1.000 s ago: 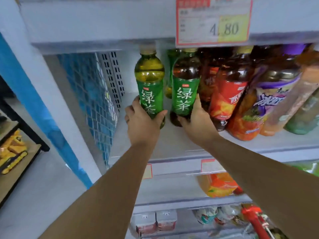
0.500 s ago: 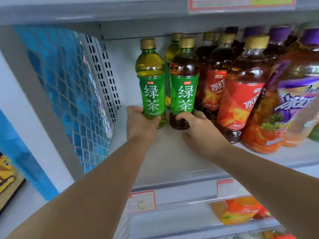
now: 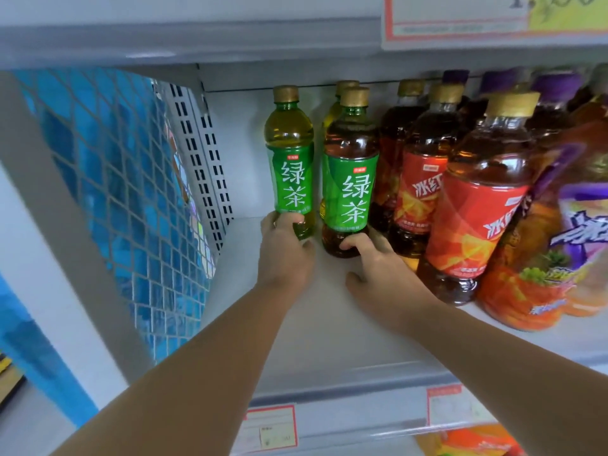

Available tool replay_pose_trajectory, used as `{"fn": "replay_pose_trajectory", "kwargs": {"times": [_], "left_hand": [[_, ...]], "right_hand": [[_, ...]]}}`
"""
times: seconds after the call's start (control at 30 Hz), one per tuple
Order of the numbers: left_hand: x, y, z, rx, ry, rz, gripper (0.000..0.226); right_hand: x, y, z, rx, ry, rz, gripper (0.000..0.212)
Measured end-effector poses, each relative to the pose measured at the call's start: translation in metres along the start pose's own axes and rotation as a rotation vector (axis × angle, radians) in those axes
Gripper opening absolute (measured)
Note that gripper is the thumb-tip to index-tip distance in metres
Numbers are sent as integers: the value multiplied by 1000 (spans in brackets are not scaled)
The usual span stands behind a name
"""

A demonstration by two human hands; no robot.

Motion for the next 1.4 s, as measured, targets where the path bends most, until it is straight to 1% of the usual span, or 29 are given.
{"fn": "replay_pose_trajectory", "kwargs": {"times": [0.2, 0.33, 0.4, 0.47, 0.5, 0.6, 0.67, 0.73, 0.83, 0.9, 1.03, 1.07, 1.1, 1.17, 1.23, 1.3, 1.37, 1.4], "left_hand": [[10, -16, 5, 71, -6, 208, 51], [8, -20, 5, 40, 31, 314, 49], [3, -10, 0, -4, 33, 294, 48], [-6, 11, -15, -49, 63, 204, 45], [-11, 26, -27, -36, 84, 155, 42], [-21, 73, -69, 133, 142, 55, 33], [-20, 106, -96, 240, 186, 42, 27], [-12, 137, -123, 322, 208, 66, 24], [23, 179, -151, 376, 301, 168, 21], [63, 208, -161, 380, 330, 291, 20], [161, 267, -165, 329, 317, 578, 23], [178, 278, -164, 320, 305, 621, 24], [192, 285, -162, 313, 280, 653, 25], [226, 304, -161, 299, 236, 735, 22], [254, 319, -157, 327, 182, 803, 22], [277, 332, -150, 344, 101, 862, 23], [292, 342, -143, 403, -71, 903, 24], [297, 346, -141, 445, -155, 903, 24]], "right_hand": [[1, -4, -4, 27, -19, 25, 49], [2, -5, -4, 16, -13, 33, 54], [0, -1, -3, 10, 1, 45, 60], [-7, 12, 3, -50, -1, 65, 63], [-13, 22, 6, -97, 0, 67, 61], [-44, 67, 6, -168, -47, 15, 42], [-70, 103, -4, -186, -133, -77, 30], [-91, 141, -27, -163, -176, -155, 24], [-105, 192, -79, -34, -195, -195, 21], [-104, 227, -125, 90, -178, -192, 21], [-96, 294, -219, 305, -79, -181, 23], [-95, 306, -237, 346, -61, -181, 24], [-94, 316, -252, 381, -42, -186, 23], [-90, 340, -294, 517, 2, -170, 23], [-82, 359, -336, 683, 29, -97, 28], [-73, 376, -373, 824, 69, -16, 37], [-68, 387, -401, 922, 134, 39, 51], [-68, 389, -413, 960, 171, 35, 56]]}}
Point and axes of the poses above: each hand's wrist, its own y-axis away from the middle knuckle, its own x-axis out of the palm, z = x × y, the point moved 5 cm from there along -y, towards the middle knuckle, and after that the axes turned 9 degrees about x, right-handed, at the moved point
